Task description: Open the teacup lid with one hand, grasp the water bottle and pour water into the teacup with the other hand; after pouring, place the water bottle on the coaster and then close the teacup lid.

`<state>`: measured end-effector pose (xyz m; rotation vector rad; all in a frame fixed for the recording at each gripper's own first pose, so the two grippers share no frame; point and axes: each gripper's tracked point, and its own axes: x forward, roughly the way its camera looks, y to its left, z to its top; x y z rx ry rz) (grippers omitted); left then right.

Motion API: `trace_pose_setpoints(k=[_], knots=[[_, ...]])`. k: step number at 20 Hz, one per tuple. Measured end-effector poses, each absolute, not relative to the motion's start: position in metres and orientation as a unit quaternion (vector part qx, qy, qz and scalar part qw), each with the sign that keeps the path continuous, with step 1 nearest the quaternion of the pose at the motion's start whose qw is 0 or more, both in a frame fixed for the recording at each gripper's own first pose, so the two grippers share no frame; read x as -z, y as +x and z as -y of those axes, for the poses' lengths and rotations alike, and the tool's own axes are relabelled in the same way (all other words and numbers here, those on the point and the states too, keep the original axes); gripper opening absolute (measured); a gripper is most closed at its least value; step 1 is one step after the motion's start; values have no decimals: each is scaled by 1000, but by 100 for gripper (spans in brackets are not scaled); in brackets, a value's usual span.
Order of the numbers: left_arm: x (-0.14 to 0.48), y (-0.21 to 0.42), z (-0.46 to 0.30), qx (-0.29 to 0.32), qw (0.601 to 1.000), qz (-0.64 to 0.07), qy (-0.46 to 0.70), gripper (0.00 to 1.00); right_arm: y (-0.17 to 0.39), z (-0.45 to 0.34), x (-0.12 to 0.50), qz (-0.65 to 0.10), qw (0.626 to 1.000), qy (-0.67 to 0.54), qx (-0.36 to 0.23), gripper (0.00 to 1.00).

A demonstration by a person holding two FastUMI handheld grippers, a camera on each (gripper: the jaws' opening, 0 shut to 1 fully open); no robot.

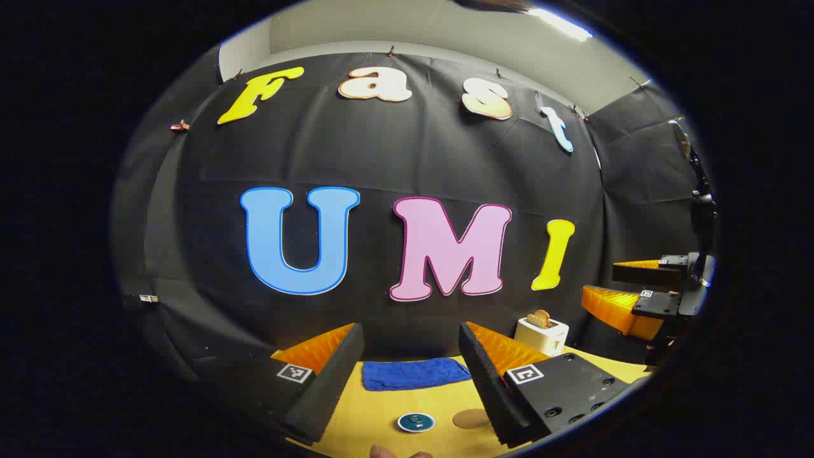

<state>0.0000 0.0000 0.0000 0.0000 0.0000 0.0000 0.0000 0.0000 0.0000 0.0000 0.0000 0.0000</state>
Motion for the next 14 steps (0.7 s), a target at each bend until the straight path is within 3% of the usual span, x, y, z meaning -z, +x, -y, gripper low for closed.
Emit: trace_pose_setpoints(k=[14], knots=[[2, 0, -3, -3, 1000, -4, 10, 95, 3, -4, 3, -2, 1000, 0, -5, 98]])
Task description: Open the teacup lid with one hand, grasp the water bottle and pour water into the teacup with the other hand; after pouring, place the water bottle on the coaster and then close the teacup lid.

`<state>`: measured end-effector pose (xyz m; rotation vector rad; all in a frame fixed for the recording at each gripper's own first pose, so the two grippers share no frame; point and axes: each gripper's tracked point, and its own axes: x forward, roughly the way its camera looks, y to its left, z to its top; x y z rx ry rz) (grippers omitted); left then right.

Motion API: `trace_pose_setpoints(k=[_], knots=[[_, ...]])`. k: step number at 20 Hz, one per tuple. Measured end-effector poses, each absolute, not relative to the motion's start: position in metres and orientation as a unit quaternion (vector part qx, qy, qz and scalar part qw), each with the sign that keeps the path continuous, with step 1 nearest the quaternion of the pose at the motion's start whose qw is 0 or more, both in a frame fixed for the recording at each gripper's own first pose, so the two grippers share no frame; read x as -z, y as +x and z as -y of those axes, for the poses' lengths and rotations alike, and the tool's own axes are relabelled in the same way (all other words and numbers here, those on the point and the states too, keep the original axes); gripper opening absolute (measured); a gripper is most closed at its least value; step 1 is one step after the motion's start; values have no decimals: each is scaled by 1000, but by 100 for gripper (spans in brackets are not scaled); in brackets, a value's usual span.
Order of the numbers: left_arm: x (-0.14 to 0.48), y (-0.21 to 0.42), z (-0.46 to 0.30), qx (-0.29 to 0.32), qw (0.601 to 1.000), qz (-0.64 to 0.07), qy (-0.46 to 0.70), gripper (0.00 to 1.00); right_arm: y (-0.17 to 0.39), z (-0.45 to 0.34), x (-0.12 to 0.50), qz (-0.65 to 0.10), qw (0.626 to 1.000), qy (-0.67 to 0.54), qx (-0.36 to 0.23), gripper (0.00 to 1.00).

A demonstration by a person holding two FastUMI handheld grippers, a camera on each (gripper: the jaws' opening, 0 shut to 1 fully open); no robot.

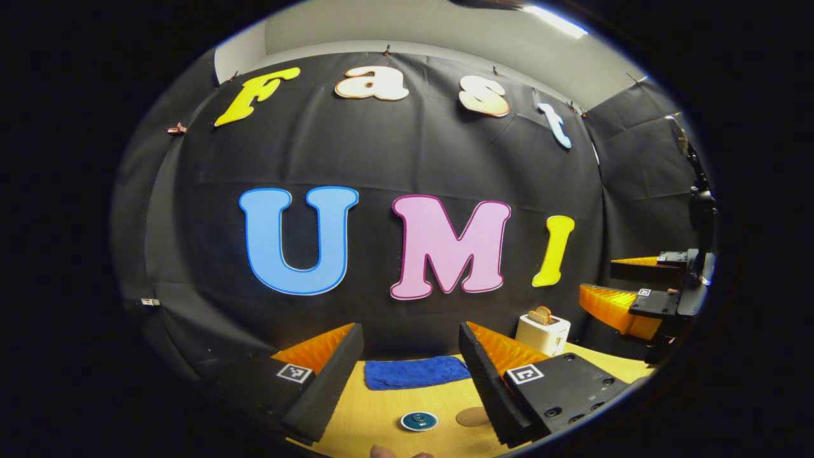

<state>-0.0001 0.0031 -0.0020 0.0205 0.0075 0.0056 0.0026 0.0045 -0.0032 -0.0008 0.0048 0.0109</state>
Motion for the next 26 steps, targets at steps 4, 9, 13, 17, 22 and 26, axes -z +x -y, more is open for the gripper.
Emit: trace_pose_setpoints(k=[4, 9, 13, 17, 22, 26], knots=[[8, 2, -3, -4, 1000, -8, 12, 95, 4, -7, 7, -7, 1000, 6, -8, 96], [33, 8, 6, 10, 999, -22, 26, 95, 4, -21, 31, -20, 999, 33, -32, 96], [78, 16, 14, 27, 998, -49, 33, 95, 2, -28, 68, -47, 997, 43, -35, 98], [144, 31, 12, 24, 996, -83, 23, 95, 3, -35, 106, -68, 996, 36, -38, 98], [221, 59, 11, 30, 994, -102, 35, 92, 3, -35, 130, -78, 996, 37, -24, 98], [279, 79, 11, 34, 989, -137, 38, 86, -3, -39, 146, -89, 995, 36, -24, 98]])
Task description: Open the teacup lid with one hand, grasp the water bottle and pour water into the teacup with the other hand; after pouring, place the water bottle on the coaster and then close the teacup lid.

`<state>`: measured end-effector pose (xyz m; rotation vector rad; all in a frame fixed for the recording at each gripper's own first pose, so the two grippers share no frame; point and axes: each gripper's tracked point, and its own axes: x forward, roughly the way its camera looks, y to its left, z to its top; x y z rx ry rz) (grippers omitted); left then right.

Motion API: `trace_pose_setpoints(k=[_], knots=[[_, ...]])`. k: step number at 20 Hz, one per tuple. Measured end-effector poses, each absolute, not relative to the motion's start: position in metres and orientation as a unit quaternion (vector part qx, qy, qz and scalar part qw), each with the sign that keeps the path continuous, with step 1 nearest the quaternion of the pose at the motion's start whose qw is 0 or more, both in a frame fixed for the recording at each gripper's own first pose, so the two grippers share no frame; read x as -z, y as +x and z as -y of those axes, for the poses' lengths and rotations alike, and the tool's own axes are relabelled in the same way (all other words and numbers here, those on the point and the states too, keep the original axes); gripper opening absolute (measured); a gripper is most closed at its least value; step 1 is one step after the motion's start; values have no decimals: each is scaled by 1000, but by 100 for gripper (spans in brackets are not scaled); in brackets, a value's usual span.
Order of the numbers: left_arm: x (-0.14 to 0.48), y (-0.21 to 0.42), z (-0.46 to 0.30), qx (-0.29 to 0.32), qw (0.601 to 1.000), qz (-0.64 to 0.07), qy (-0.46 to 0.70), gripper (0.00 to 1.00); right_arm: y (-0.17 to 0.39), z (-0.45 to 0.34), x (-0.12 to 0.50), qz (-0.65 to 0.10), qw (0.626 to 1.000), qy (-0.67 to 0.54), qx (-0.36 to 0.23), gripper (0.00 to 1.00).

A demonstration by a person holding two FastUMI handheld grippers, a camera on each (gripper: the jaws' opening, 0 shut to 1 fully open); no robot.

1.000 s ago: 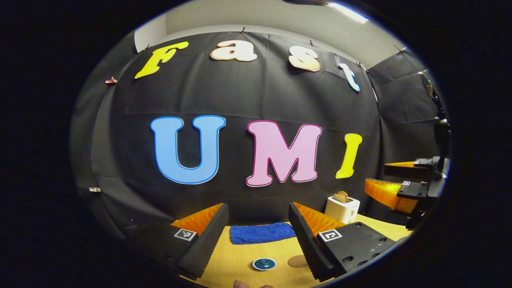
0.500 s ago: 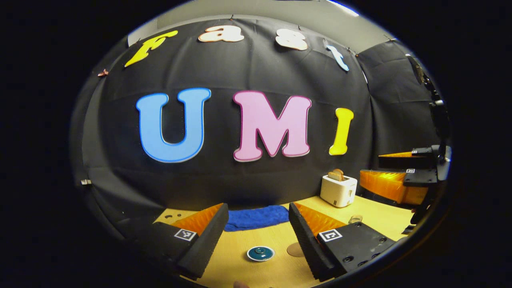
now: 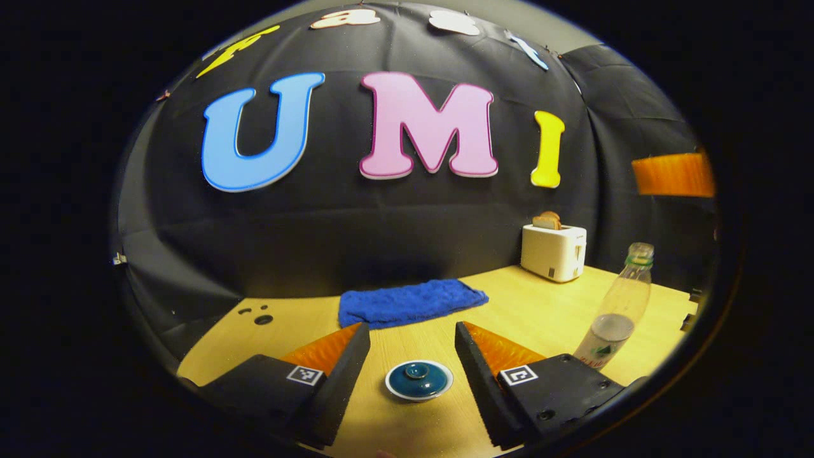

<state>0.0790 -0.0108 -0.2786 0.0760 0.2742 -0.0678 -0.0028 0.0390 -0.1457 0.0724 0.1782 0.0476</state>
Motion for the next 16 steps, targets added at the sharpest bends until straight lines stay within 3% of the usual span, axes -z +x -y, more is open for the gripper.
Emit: trace_pose_setpoints(k=[3, 14, 16], knots=[[311, 88, 13, 32, 988, -146, 31, 74, -4, -46, 163, -88, 994, 49, -36, 98], [352, 102, 17, 38, 983, -173, 55, 57, -2, -50, 217, -127, 990, 49, -35, 98], [354, 103, 15, 35, 982, -173, 59, 46, -1, -49, 224, -131, 990, 49, -35, 98]])
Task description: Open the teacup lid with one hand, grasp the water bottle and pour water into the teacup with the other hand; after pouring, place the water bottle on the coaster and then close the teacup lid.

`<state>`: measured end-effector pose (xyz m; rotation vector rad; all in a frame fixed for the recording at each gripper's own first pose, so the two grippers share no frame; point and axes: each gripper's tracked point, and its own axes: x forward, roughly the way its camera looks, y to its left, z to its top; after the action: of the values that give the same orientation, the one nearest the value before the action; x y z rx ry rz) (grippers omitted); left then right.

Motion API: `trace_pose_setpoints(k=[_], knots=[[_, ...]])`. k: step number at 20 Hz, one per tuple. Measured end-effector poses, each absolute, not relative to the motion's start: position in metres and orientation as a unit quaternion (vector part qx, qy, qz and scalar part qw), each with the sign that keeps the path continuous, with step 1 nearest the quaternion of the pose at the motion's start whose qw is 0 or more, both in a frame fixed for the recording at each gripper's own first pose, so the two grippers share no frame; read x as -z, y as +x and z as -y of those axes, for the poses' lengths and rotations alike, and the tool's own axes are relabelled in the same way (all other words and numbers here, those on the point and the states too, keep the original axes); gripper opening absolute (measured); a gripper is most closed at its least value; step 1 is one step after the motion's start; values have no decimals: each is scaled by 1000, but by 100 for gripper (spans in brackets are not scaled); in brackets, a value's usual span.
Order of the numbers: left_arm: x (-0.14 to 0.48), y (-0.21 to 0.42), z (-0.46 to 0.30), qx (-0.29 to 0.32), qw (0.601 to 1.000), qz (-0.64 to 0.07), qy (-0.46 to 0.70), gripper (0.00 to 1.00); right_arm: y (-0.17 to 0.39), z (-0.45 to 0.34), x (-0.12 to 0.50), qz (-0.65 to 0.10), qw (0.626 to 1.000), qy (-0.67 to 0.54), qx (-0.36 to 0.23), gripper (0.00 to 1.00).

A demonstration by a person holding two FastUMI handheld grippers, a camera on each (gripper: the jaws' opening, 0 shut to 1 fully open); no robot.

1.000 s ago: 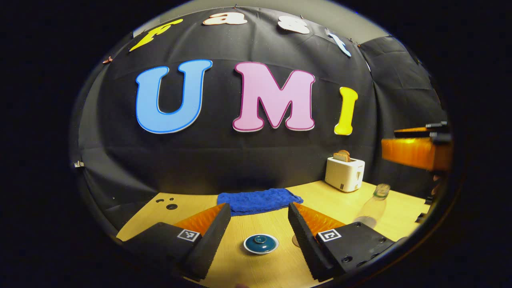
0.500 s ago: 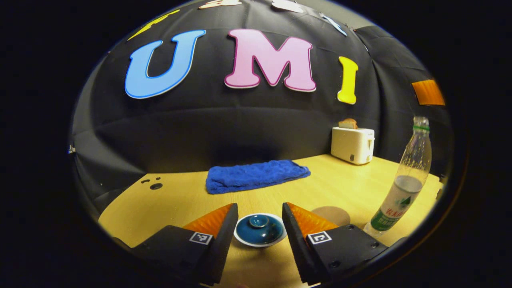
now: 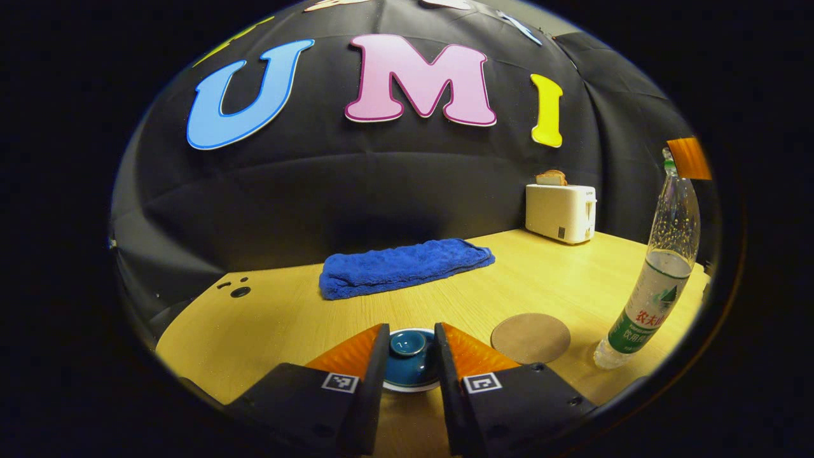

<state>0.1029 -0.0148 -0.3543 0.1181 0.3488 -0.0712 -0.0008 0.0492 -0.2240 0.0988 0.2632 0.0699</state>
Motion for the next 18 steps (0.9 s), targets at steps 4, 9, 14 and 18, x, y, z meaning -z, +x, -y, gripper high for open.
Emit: trace_pose_setpoints(k=[4, 9, 14, 18], knots=[[352, 105, 15, 33, 984, -166, 59, 33, 1, -46, 236, -132, 989, 53, -32, 98], [329, 103, 15, 34, 988, -141, 54, 31, -2, -53, 262, -134, 988, 63, -41, 98], [301, 89, 9, 31, 991, -128, 34, 31, -11, -69, 308, -152, 985, 70, -52, 98], [289, 77, 1, 26, 991, -131, 29, 28, -11, -71, 332, -162, 981, 93, -43, 98]])
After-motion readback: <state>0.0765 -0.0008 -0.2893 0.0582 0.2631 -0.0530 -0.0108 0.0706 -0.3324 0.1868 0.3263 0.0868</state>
